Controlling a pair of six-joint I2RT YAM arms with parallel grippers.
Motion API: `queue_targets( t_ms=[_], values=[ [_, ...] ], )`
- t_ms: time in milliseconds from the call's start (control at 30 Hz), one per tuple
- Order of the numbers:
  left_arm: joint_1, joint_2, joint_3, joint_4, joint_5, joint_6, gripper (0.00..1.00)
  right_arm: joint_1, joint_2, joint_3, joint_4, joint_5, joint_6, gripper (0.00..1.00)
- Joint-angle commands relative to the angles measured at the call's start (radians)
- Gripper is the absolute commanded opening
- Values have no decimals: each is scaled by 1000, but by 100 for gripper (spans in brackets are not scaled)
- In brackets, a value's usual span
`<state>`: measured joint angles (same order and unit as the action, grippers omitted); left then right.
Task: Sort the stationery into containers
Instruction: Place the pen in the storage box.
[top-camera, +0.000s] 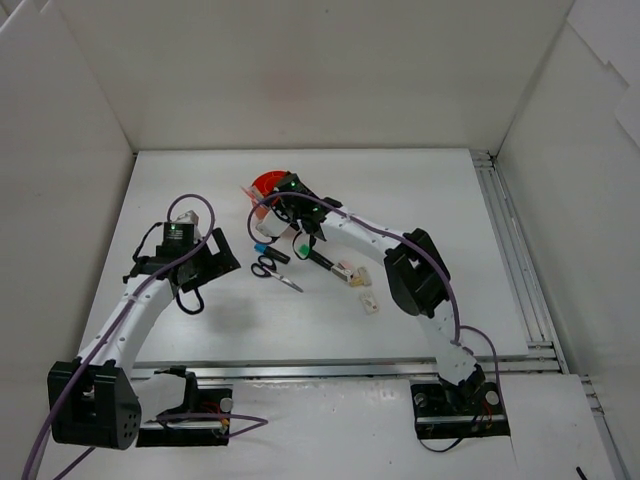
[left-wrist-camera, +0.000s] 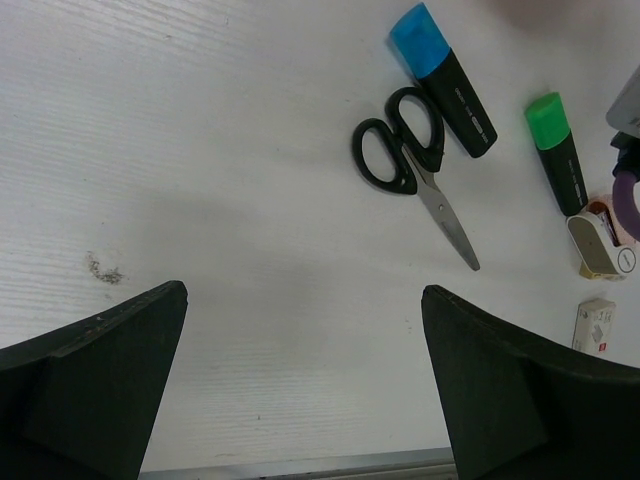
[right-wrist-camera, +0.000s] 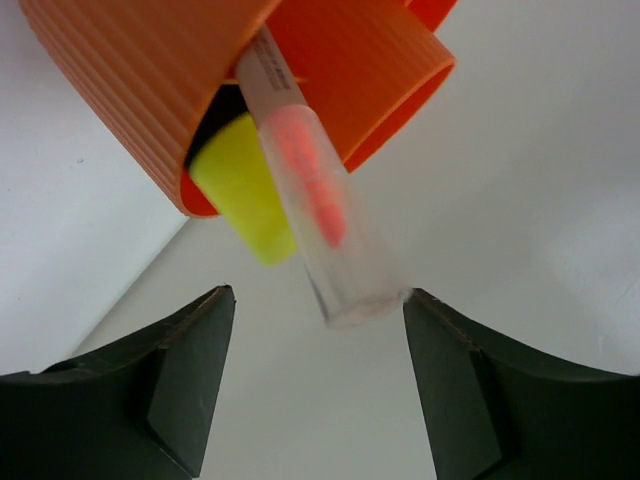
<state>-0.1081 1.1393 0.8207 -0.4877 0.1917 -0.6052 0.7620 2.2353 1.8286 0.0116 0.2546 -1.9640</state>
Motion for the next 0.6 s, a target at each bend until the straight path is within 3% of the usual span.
queue_targets(
  t_ms=[0,167,367,400,567],
  values=[
    [7,20,66,41,29,-13,100,7,-150,-11,103,38,111,67],
    [7,82,132,8,51,-56,99,2,-403,-241,258,-66,351,97],
    [-64,149,173,29,-3,-163,99,-45,-690,-524,477,-107,756,98],
    [-74,178,191,29,-35,-207,100,-50,-719,-547,504,-91,884,98],
    [-136,304,276,46,-107,-378,99,-76,-914,-725,574,139,1262,98]
  ],
)
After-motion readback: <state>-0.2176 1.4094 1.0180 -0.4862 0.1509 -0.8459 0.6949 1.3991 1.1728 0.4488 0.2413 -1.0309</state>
